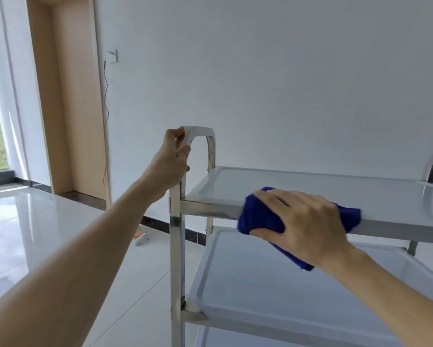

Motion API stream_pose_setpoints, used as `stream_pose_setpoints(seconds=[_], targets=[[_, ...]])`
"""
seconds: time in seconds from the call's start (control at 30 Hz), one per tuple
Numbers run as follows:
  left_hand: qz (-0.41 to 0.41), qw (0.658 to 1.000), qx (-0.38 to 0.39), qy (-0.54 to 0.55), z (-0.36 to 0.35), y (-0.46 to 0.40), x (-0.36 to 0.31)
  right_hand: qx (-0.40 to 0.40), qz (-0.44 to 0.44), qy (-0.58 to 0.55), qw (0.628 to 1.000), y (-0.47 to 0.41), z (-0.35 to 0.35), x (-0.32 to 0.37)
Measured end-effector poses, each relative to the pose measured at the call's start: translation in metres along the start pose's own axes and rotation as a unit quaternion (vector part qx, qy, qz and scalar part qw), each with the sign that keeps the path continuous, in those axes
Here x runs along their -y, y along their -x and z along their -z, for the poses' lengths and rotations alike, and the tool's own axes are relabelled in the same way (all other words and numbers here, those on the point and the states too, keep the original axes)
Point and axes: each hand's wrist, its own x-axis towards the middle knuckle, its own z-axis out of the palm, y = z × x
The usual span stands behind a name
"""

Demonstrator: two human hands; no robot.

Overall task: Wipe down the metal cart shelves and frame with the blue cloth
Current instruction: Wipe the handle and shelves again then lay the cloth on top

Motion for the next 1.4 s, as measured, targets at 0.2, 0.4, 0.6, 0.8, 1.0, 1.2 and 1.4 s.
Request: stream_pose_setpoints(seconds=[0.2, 0.4, 0.6, 0.8, 1.0, 1.2, 1.4], targets=[[-0.006, 1.0, 0.01, 0.025, -0.011, 0.0, -0.003, 0.049, -0.053, 0.033, 0.997, -0.012, 0.001, 0.024], [-0.01, 1.0, -0.01, 0.019, -0.018, -0.005, -0.002, 0.088, -0.001, 0.029, 0.996, -0.061, -0.026, 0.099], [-0.009, 1.0, -0.011, 0.0, -0.014, -0.005, -0.001, 0.024, 0.078, 0.014, 0.997, -0.041, -0.022, 0.054], [-0.018, 0.999, -0.015, -0.024, -0.016, -0.002, -0.004, -0.077, 0.046, 0.014, 0.996, 0.037, 0.009, -0.079], [-0.038, 0.977, -0.043, -0.205, -0.023, 0.0, -0.019, -0.101, 0.011, 0.085, 0.991, 0.084, 0.028, -0.157], [-0.259, 0.915, -0.025, -0.309, -0.073, 0.034, -0.051, -0.115, 0.01, 0.095, 0.989, 0.077, 0.024, -0.138], [-0.147, 0.948, 0.108, -0.263, -0.14, 0.038, -0.045, -0.129, 0.002, 0.098, 0.987, 0.066, 0.019, -0.103]])
